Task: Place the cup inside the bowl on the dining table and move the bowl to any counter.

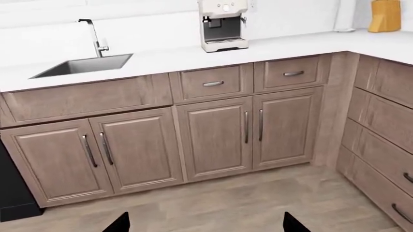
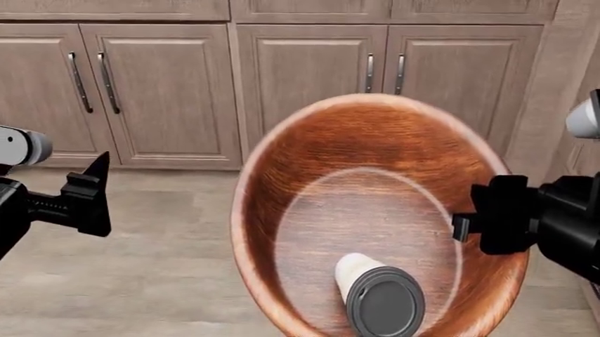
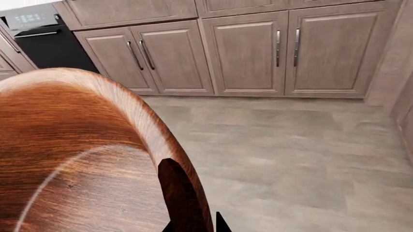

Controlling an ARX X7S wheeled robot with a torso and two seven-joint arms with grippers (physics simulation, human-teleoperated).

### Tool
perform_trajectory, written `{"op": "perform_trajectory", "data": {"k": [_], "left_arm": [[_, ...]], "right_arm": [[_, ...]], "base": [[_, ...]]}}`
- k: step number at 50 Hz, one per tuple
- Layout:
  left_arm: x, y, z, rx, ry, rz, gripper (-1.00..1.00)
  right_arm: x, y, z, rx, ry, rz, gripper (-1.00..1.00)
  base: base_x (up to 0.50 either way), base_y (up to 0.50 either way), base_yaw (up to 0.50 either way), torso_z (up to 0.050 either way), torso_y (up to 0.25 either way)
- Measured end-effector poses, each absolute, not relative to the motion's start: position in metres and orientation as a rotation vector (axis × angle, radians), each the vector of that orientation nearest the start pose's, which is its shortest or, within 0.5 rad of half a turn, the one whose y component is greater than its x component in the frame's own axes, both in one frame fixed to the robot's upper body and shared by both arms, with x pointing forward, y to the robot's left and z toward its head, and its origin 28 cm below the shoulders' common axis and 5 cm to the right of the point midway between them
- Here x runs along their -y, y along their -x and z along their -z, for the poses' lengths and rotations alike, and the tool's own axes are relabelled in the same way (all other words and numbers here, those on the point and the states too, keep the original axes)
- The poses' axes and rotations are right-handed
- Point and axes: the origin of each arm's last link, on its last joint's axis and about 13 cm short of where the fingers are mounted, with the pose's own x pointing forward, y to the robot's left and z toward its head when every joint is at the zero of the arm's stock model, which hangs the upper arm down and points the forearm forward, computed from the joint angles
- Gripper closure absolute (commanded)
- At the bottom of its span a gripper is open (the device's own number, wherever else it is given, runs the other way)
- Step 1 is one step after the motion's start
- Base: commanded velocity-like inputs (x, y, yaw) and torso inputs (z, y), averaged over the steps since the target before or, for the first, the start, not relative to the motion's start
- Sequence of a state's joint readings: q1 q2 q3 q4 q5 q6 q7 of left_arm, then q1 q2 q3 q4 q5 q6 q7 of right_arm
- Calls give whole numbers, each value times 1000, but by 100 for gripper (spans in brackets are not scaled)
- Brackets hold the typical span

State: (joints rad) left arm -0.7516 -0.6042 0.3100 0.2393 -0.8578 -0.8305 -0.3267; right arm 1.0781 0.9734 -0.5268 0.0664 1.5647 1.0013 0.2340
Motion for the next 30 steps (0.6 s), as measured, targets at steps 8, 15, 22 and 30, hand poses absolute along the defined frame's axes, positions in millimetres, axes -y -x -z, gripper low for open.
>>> {"op": "perform_trajectory", "data": {"k": [8,15,22,30], "left_arm": [[-261,-292,-201,-89,-88,159,-100],[-259,-293,-204,-86,-85,165,-100],[-260,-294,-207,-86,-82,171,-100],[-259,-295,-207,-86,-79,172,-100]], "right_arm": [[229,-279,-255,-466,-141,-305,100],[228,-281,-261,-461,-138,-312,100],[225,-283,-265,-458,-136,-320,100],[224,-286,-270,-454,-131,-328,100]], "base": [[500,0,0,0,3],[500,0,0,0,2],[500,0,0,0,1],[500,0,0,0,1]]}}
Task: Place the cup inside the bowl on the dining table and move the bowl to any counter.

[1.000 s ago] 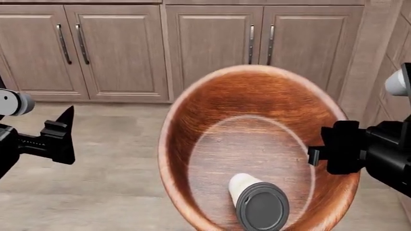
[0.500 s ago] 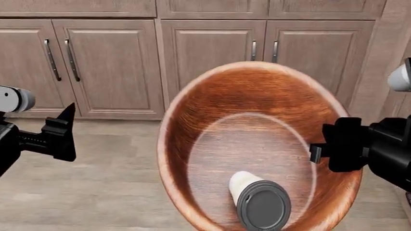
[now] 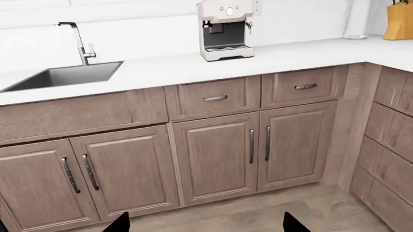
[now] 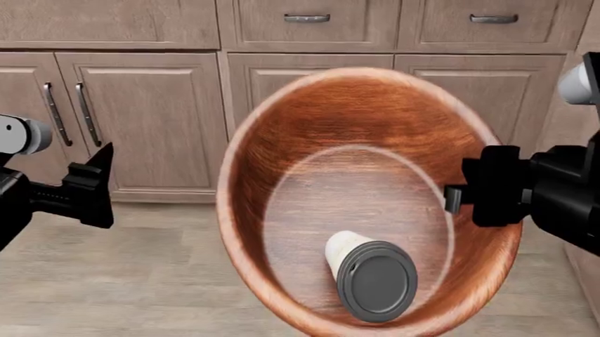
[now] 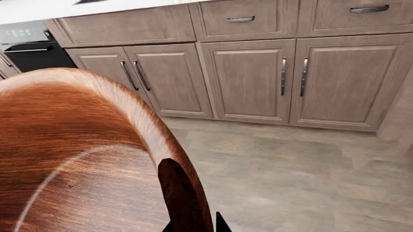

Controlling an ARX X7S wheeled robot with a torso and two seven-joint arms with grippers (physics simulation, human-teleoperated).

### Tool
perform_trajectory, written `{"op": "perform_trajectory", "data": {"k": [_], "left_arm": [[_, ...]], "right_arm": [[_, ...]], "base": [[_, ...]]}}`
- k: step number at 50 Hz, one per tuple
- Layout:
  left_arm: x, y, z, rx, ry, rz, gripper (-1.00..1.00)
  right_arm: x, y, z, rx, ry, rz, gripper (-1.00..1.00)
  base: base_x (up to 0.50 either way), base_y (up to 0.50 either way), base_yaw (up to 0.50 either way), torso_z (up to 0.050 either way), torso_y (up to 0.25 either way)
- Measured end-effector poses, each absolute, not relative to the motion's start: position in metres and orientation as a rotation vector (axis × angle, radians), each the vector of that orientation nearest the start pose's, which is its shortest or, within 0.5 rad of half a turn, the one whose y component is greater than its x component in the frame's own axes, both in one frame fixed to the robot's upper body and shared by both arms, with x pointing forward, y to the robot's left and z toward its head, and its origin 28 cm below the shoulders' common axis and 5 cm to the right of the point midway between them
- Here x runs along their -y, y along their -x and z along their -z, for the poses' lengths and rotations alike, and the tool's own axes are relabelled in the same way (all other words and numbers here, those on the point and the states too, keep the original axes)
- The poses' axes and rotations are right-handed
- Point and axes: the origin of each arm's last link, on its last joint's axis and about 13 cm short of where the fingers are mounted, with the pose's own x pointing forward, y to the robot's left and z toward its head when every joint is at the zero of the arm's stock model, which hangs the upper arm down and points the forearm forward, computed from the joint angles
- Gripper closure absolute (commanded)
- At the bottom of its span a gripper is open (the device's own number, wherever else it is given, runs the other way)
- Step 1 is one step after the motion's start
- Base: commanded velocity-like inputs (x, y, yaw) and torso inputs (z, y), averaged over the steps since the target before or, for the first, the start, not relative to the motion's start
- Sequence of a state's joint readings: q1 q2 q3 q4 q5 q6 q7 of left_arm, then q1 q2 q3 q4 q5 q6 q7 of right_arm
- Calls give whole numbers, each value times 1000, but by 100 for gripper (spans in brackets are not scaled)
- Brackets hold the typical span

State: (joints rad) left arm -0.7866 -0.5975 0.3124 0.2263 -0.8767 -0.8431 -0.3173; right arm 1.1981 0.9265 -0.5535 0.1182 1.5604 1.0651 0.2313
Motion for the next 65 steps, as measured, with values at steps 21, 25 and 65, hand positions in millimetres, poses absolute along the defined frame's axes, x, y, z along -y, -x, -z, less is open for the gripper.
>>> {"op": "perform_trajectory", "data": {"k": [21,25,65], "left_arm": [[-261,-298,-209,-67,-83,166,-100],[-261,-299,-210,-62,-86,164,-100],[-260,-301,-211,-45,-104,158,-100]], "right_arm": [[221,-291,-272,-449,-128,-340,100],[221,-292,-270,-450,-129,-342,100],[220,-292,-270,-441,-131,-343,100]], "base": [[500,0,0,0,1],[500,0,0,0,3],[500,0,0,0,2]]}}
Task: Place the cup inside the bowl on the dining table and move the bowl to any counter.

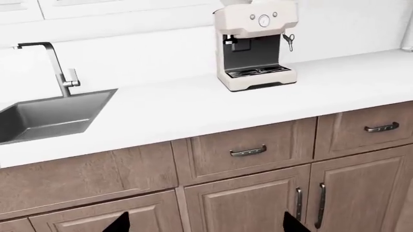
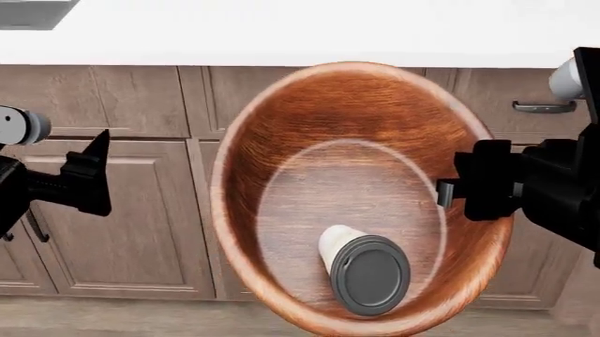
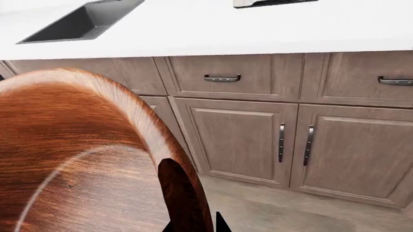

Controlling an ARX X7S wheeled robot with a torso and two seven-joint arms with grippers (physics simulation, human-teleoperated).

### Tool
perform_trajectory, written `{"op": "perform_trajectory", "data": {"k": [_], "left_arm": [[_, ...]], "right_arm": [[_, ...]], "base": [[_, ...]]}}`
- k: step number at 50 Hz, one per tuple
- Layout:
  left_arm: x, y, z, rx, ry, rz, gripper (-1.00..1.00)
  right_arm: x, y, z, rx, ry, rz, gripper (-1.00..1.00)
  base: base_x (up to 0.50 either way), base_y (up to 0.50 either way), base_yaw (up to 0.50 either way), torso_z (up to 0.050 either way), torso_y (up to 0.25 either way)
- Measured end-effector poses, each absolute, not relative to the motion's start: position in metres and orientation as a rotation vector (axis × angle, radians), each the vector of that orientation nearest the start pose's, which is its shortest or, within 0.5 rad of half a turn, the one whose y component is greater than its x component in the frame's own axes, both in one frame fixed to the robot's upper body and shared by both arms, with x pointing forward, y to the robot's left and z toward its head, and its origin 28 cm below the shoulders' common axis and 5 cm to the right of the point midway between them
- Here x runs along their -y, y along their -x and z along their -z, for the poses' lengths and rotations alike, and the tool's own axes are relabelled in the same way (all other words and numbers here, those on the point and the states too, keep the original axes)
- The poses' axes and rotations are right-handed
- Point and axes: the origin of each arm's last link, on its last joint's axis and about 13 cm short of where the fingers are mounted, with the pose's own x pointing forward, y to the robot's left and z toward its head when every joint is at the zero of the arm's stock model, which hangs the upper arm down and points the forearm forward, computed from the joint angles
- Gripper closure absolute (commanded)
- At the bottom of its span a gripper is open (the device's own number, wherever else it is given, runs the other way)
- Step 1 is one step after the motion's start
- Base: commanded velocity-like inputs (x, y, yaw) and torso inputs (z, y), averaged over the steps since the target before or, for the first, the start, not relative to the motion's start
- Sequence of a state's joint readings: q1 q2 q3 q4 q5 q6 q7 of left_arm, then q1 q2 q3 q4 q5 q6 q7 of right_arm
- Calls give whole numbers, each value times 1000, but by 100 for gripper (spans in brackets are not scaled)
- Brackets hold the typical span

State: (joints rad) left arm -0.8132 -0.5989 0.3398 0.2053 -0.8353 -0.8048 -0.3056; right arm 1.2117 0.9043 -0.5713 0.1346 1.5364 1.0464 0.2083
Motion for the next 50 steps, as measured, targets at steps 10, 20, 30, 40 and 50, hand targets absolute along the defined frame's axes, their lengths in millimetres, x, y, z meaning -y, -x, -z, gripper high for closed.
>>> {"op": "perform_trajectory", "data": {"k": [10,20,30,40,50], "left_arm": [[-261,-300,-212,-42,-109,158,-100],[-261,-301,-213,-36,-111,156,-100],[-261,-301,-214,-35,-111,157,-100],[-262,-300,-214,-32,-112,156,-100],[-264,-299,-215,-29,-112,154,-100]], "right_arm": [[220,-292,-271,-440,-130,-344,100],[219,-294,-272,-436,-128,-347,100],[219,-295,-270,-441,-127,-351,100],[218,-296,-268,-445,-125,-352,100],[219,-296,-267,-445,-125,-349,100]], "base": [[500,0,0,0,1],[500,0,0,0,2],[500,13,0,1,1],[500,106,0,0,2],[492,348,0,0,1]]}}
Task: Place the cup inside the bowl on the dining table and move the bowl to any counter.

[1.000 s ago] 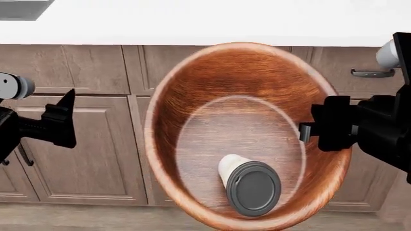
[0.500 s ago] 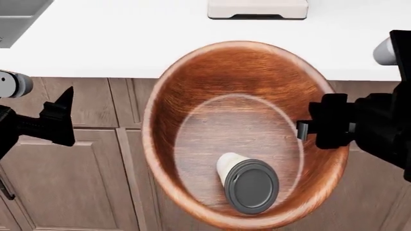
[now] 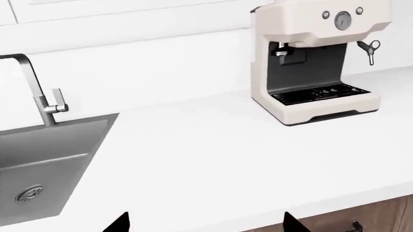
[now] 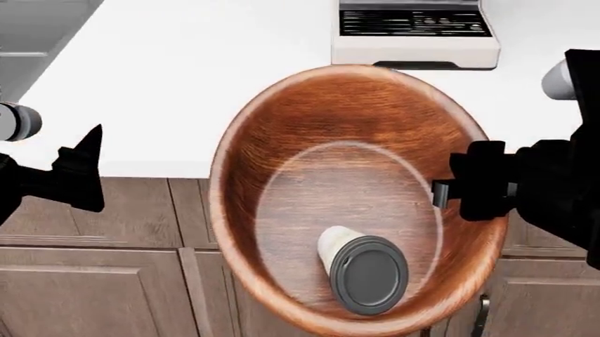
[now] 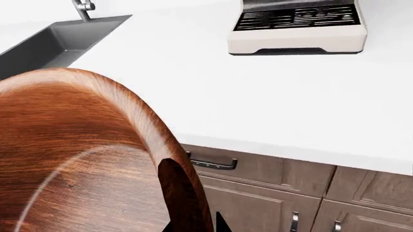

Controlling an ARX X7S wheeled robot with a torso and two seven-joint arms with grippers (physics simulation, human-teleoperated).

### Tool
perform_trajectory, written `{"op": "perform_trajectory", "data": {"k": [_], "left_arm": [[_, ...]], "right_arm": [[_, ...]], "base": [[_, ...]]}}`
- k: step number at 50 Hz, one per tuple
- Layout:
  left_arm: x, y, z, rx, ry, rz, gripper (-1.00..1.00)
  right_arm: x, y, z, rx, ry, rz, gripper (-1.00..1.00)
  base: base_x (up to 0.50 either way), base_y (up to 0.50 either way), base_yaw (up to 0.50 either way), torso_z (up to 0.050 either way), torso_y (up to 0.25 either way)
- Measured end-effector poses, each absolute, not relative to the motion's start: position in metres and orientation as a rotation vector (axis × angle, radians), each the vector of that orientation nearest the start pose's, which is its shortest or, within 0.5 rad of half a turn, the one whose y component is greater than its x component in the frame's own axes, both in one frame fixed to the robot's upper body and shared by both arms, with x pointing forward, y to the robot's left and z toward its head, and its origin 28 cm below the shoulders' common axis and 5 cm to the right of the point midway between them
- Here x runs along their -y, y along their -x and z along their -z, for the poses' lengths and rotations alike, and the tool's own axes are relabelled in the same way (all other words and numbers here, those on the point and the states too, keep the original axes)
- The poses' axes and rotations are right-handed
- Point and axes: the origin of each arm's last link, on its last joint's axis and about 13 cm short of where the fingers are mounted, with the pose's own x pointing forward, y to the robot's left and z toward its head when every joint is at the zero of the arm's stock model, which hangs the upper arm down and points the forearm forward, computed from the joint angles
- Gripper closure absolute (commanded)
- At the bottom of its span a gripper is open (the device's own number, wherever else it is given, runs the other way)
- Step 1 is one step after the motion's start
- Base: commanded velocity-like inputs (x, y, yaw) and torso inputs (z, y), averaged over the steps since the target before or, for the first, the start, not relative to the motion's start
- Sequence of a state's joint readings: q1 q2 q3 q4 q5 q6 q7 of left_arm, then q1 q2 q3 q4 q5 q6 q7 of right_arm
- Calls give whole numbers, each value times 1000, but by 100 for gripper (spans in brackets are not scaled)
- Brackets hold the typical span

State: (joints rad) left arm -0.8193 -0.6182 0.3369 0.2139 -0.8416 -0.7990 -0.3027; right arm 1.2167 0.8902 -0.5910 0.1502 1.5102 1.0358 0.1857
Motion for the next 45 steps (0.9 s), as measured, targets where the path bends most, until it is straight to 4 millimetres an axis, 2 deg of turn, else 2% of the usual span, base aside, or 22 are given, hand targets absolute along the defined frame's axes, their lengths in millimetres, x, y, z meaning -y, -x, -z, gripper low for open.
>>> {"op": "perform_trajectory", "data": {"k": [37,45], "left_arm": [[-266,-298,-215,-25,-115,148,-100],[-266,-299,-215,-28,-117,145,-100]], "right_arm": [[220,-290,-265,-445,-133,-340,100],[221,-288,-264,-444,-139,-340,100]], "base": [[456,379,0,0,2],[433,13,0,0,1]]}}
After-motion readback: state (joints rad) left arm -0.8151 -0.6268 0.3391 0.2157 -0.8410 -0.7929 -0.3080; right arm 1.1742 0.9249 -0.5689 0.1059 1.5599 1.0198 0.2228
